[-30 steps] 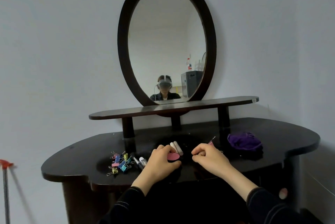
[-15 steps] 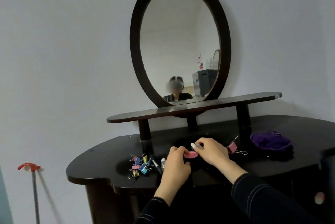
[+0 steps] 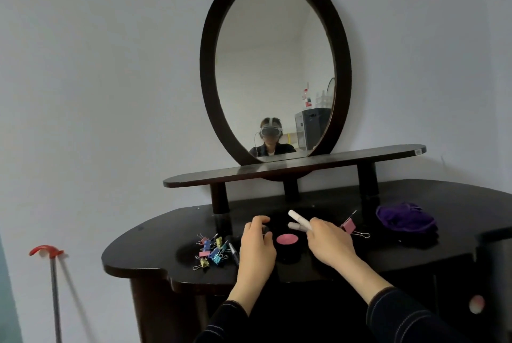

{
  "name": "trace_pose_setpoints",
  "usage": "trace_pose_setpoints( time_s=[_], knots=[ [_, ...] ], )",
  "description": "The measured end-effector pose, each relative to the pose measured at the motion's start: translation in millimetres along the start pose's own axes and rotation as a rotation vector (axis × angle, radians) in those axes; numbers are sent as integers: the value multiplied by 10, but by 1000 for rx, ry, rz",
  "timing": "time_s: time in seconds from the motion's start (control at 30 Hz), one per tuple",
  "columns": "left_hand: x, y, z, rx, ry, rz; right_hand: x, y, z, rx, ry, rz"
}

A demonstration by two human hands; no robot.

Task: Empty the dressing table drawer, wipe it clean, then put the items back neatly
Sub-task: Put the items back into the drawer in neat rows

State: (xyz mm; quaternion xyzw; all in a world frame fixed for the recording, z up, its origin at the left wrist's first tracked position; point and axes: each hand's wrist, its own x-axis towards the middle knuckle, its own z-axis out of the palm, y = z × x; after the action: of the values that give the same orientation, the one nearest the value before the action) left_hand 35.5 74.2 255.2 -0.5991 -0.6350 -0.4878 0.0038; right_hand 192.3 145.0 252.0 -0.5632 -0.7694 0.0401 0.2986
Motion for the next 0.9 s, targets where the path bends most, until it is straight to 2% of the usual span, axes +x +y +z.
trace_pose_setpoints(
  time_s=[0.13,0.23,0.33,0.43,0.57,0.7,0.9],
  knots=[
    [-6,-21,-31,-29,73,49,-2,123,-94,312,-29,97],
    [47,-79,-188,-35,143,-38,-32,241,-125,395,-57,114],
    [132,-212,-385,155,29,-141,-16,272,-181,519,-73,110],
    [58,-283,-440,317,-85,-123,-39,293,-198,665,-66,119],
    [35,-283,-344,391,-92,-60,-66,296,-210,682,-70,116],
    [80,-275,-324,390,-157,-78,-93,293,-219,702,-73,124],
    [33,-355,-377,180,-64,-144,-94,310,-225,790,-50,139]
  ],
)
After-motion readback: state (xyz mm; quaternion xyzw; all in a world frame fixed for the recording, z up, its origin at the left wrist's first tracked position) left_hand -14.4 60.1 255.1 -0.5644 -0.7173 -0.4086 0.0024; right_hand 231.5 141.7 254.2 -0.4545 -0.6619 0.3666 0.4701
